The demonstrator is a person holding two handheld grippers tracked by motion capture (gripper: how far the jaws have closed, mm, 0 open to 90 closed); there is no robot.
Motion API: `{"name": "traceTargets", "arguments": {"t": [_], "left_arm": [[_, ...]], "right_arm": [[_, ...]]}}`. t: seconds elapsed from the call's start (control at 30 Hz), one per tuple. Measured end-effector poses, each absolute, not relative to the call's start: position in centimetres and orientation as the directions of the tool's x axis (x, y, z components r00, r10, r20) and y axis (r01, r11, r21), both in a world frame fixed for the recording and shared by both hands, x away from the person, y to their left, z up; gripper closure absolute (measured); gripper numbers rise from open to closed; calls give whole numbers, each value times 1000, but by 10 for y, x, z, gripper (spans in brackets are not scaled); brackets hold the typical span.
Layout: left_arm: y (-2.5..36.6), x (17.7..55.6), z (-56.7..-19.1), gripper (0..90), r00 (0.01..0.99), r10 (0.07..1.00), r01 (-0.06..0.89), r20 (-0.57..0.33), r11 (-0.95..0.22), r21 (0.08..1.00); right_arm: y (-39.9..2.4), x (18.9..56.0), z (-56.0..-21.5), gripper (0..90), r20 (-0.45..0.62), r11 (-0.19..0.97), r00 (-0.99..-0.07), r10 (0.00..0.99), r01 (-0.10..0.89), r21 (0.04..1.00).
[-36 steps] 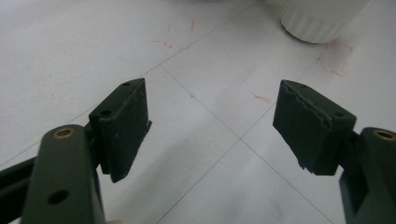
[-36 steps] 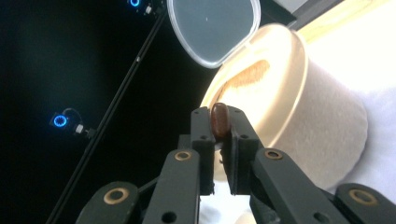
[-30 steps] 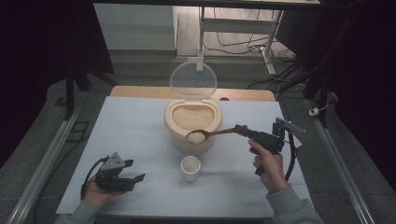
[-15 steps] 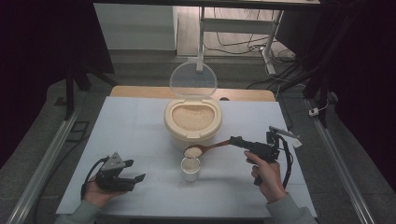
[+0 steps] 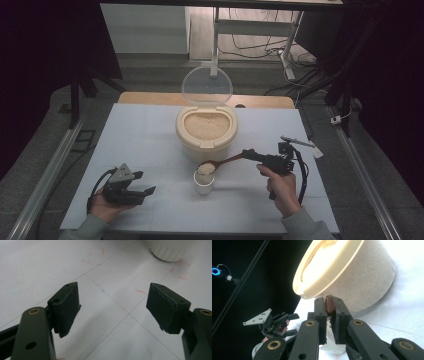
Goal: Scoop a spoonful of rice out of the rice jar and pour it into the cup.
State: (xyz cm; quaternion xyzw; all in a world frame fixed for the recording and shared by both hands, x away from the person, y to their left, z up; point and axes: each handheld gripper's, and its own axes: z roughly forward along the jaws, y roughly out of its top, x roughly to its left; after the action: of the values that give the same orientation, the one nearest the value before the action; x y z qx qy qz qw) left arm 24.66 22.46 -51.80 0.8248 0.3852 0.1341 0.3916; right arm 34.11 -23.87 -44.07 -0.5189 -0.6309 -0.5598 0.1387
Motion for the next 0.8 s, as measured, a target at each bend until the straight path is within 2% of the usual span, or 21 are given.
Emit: {"name": "traceTargets", "arguments": {"t": [0.27,0.8], "left_arm": [[225,246,-518,259,667,740,530,-80,-397,750],[225,247,-518,259,667,741,530,-77,-398,749]], "right_arm": [[-232,340,-433,835,689,-111,-471,551,777,620],[-228,330,-425,835,572,-34,-605,553,670,742]]}}
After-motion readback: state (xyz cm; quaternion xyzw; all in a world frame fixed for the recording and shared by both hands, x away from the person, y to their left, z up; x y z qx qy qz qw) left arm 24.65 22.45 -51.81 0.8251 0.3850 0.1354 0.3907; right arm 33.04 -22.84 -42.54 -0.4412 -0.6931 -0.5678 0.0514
